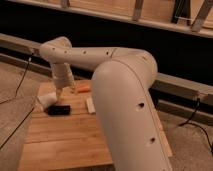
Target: Move the arm in a circular motion
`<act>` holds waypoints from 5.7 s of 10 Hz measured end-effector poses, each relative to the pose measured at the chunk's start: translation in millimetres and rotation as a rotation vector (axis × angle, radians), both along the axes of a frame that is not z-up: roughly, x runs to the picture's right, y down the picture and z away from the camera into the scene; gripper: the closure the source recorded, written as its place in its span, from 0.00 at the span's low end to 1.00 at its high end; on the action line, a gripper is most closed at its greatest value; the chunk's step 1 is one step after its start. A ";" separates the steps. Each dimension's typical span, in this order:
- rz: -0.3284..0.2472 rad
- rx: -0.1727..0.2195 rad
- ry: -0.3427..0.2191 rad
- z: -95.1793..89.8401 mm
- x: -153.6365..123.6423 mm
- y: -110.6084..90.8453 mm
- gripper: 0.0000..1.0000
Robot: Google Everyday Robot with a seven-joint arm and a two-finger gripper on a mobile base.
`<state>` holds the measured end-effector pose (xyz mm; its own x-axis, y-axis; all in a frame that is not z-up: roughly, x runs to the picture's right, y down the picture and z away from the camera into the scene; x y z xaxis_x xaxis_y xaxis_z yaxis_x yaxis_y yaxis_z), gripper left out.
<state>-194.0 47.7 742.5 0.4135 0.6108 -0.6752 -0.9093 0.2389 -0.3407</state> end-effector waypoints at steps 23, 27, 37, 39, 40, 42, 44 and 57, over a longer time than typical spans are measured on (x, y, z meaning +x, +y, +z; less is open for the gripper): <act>0.188 0.170 0.414 -30.0 220.0 -39.8 0.35; 0.159 0.183 0.365 22.5 191.8 -72.0 0.35; 0.005 0.088 0.158 88.3 41.5 -54.2 0.35; -0.015 0.051 0.109 80.6 16.1 -36.3 0.35; -0.022 0.037 0.085 74.0 5.4 -28.2 0.35; -0.037 0.012 0.029 54.4 -16.8 -10.3 0.35; -0.046 -0.012 -0.027 28.0 -39.2 12.2 0.35; 0.051 -0.066 0.201 -97.6 103.5 82.2 0.35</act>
<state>-90.5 129.9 645.0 0.2361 0.5790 -0.7804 -0.9709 0.1735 -0.1649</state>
